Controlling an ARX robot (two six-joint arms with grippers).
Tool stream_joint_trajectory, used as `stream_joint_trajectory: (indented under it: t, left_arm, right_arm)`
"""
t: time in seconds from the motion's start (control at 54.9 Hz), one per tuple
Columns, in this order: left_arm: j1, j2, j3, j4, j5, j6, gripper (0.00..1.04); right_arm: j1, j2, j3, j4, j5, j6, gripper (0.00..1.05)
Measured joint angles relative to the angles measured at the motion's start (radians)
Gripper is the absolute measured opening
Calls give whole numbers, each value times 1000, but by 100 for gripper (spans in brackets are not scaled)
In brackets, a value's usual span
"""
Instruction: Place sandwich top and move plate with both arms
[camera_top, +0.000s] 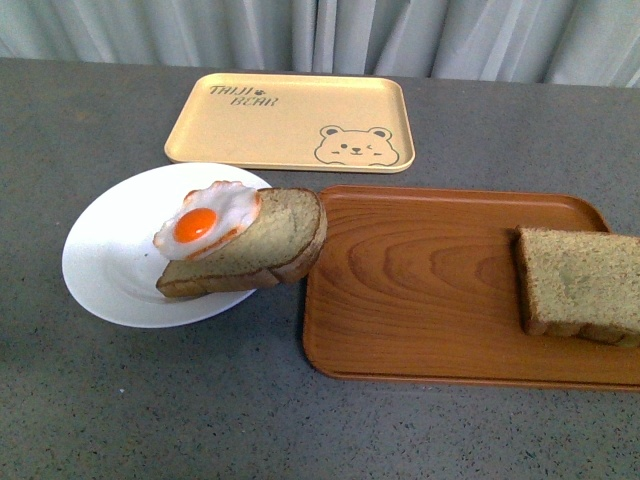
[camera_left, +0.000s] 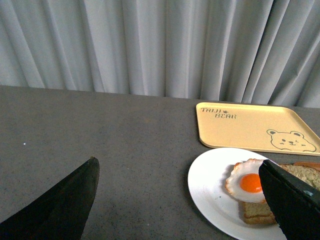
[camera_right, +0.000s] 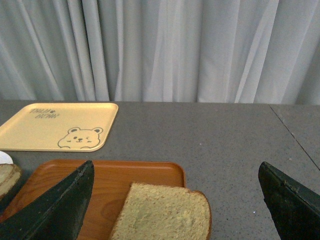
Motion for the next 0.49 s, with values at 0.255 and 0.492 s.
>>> stream_joint_trajectory:
  t: [0.255,0.492]
  left_arm:
    - [0,0,0,0,0,0,96]
    - [0,0,0,0,0,0,96]
  right_arm:
    - [0,0,0,0,0,0,96]
    - [0,0,0,0,0,0,96]
